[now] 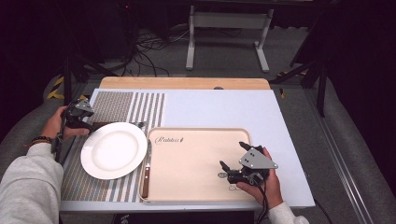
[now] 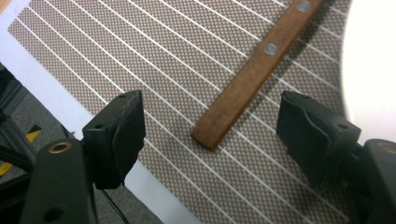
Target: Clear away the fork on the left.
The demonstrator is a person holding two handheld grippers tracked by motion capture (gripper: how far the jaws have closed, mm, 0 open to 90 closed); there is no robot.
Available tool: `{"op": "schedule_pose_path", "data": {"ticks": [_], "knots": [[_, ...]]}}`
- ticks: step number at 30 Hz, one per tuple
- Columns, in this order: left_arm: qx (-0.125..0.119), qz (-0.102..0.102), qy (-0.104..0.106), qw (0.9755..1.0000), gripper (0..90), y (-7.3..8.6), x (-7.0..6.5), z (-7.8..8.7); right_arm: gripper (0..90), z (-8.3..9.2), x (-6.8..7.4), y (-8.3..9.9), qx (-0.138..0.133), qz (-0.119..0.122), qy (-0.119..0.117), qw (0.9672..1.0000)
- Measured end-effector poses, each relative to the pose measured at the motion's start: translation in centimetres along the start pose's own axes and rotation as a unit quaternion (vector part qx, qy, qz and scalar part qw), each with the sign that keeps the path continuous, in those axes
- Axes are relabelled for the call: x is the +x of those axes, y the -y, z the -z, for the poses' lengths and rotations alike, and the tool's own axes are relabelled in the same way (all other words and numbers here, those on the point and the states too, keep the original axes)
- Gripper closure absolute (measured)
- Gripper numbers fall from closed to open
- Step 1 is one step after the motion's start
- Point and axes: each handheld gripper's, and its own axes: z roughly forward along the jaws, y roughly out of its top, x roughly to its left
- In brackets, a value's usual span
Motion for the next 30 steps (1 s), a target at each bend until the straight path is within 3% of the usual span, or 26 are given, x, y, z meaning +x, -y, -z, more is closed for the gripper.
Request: {"op": "schedule_pose_path", "data": {"ticks": [4, 10, 13, 15, 16, 17, 24, 27, 30], "knots": [[0.024, -0.022, 0.003, 0.9995, 30.5, -1.0, -0.2, -0.6, 11.3, 0.0, 0.0, 0.1, 0.000, 0.000, -0.008, 1.0000], [0.023, -0.019, 0.010, 0.9995, 33.6, -1.2, -0.3, -0.9, 11.4, 0.0, -0.2, 0.2, 0.003, -0.003, -0.004, 1.0000], [0.020, -0.020, 0.024, 0.9993, 42.1, -1.2, -0.2, -0.8, 11.4, -0.1, -0.1, 0.2, 0.004, -0.004, -0.009, 0.9999], [0.019, -0.016, 0.044, 0.9987, 52.7, -1.1, -0.3, -0.8, 11.4, -0.1, -0.1, 0.2, 0.004, -0.003, -0.014, 0.9999], [0.019, -0.016, 0.044, 0.9987, 56.3, -1.1, -0.3, -0.8, 11.4, -0.1, -0.1, 0.2, 0.004, -0.003, -0.014, 0.9999], [0.016, -0.012, 0.050, 0.9986, 56.3, -1.0, -0.3, -0.8, 11.5, -0.2, 0.0, 0.2, 0.007, -0.003, -0.014, 0.9999], [0.020, -0.012, 0.061, 0.9979, 74.4, -1.1, -0.8, -0.6, 11.8, -0.2, 0.2, 0.2, 0.010, 0.003, -0.021, 0.9997], [0.021, -0.004, 0.058, 0.9981, 75.5, -1.1, -0.9, -0.6, 12.3, -0.3, 0.3, 0.2, 0.012, 0.003, -0.024, 0.9996], [0.027, -0.009, 0.052, 0.9983, 75.7, -1.3, -1.0, -0.6, 12.4, -0.4, 0.3, 0.3, 0.013, 0.003, -0.026, 0.9996]]}}
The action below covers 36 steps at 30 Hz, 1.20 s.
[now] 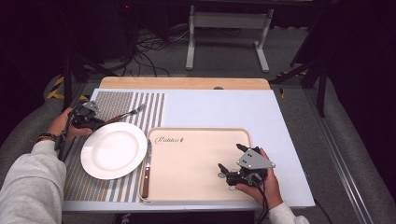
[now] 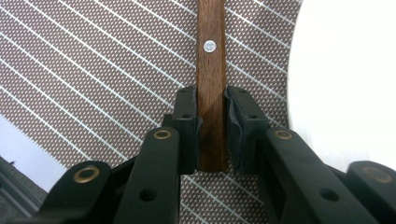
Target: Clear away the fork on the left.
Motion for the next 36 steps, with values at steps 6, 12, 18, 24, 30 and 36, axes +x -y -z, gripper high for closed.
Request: {"op": "schedule_pose_path", "data": {"ticks": [6, 12, 18, 24, 30, 36], "knots": [[-0.016, 0.009, -0.028, 0.9994, 75.8, -0.1, -0.4, -0.2, 12.5, 0.0, 0.0, 0.1, -0.001, -0.001, -0.001, 1.0000], [-0.022, 0.001, -0.064, 0.9977, 75.9, -0.7, -0.9, -0.4, 12.5, 0.2, 0.1, 0.0, -0.003, 0.001, -0.001, 1.0000], [-0.037, 0.001, -0.101, 0.9942, 75.9, -1.2, -1.3, 0.1, 12.4, 0.2, 0.2, 0.0, -0.004, 0.004, 0.000, 1.0000], [-0.062, 0.003, -0.120, 0.9908, 75.9, -1.3, -1.7, 1.0, 12.4, 0.2, 0.3, -0.1, -0.004, 0.005, 0.001, 1.0000], [-0.106, 0.011, -0.130, 0.9858, 75.9, -1.4, -2.4, 2.8, 12.4, 0.4, 0.3, -0.2, -0.010, 0.007, 0.002, 0.9999], [-0.141, 0.008, -0.128, 0.9817, 75.9, -1.5, -4.2, 4.1, 12.4, 0.4, 0.0, -0.4, -0.018, 0.004, 0.009, 0.9998]]}}
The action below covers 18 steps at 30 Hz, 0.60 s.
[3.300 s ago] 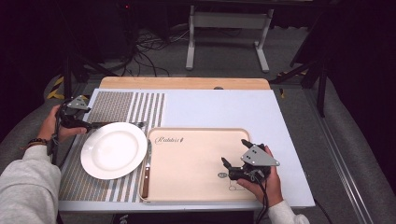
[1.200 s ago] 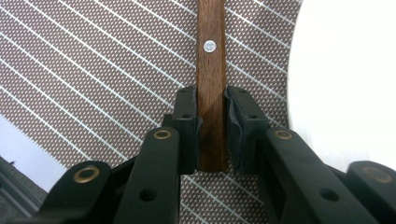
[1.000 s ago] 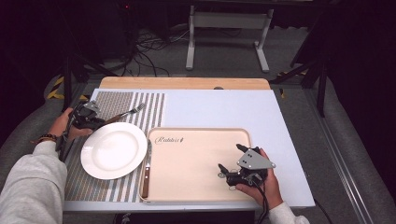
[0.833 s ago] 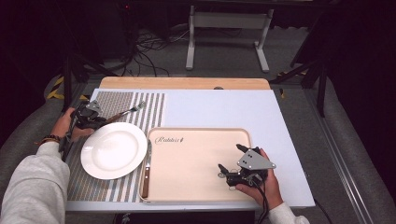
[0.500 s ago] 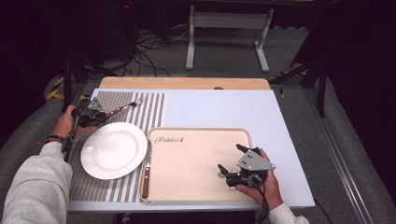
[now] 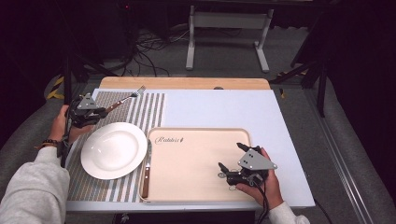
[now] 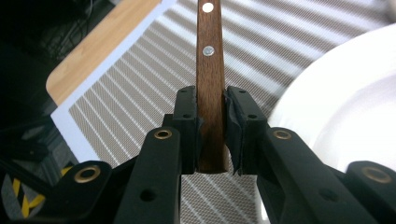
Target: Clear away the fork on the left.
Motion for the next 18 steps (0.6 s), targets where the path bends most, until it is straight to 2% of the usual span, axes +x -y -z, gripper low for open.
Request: {"op": "schedule_pose_path", "data": {"ticks": [7, 11, 18], "knots": [[-0.033, -0.008, 0.009, 0.9994, 75.9, -0.4, -2.6, 1.4, 12.4, -0.1, -0.3, -0.2, -0.014, -0.009, -0.004, 0.9999], [-0.047, -0.003, 0.012, 0.9988, 75.9, -0.4, -3.3, 1.6, 12.4, -0.1, -0.3, -0.5, -0.022, -0.001, -0.007, 0.9997], [-0.069, -0.017, 0.018, 0.9973, 75.9, -1.3, -5.6, 2.3, 12.4, -0.3, -0.5, -0.8, -0.031, 0.001, -0.014, 0.9994]]}}
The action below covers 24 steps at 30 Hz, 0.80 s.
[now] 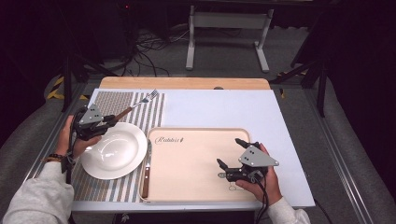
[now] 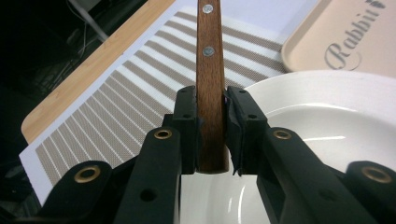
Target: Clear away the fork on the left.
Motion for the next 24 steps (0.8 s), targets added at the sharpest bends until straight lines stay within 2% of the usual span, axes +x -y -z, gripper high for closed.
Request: {"op": "schedule_pose_path", "data": {"ticks": [4, 5, 7, 9, 12, 24], "knots": [[-0.006, -0.007, 0.000, 1.0000, 75.9, -0.4, -0.9, 0.3, 12.3, -0.2, 0.1, -0.1, -0.001, 0.007, -0.003, 1.0000], [-0.012, -0.013, -0.002, 0.9998, 75.9, -0.6, -1.6, 0.6, 12.2, -0.2, 0.2, -0.1, -0.004, 0.008, -0.006, 0.9999], [-0.018, -0.016, -0.003, 0.9997, 75.9, -0.8, -2.2, 0.9, 12.2, -0.2, 0.3, 0.0, -0.005, 0.008, -0.009, 0.9999], [-0.024, -0.018, 0.006, 0.9995, 75.9, -1.0, -2.9, 1.0, 12.0, -0.2, 0.3, -0.1, -0.007, 0.007, -0.012, 0.9999], [-0.024, -0.022, 0.005, 0.9995, 75.9, -1.1, -3.6, 1.1, 12.0, -0.2, 0.4, -0.1, -0.008, 0.008, -0.013, 0.9998], [-0.061, -0.039, 0.036, 0.9967, 75.8, -1.8, -7.1, 1.6, 11.8, 0.8, 1.4, 0.1, 0.000, 0.022, 0.006, 0.9997]]}}
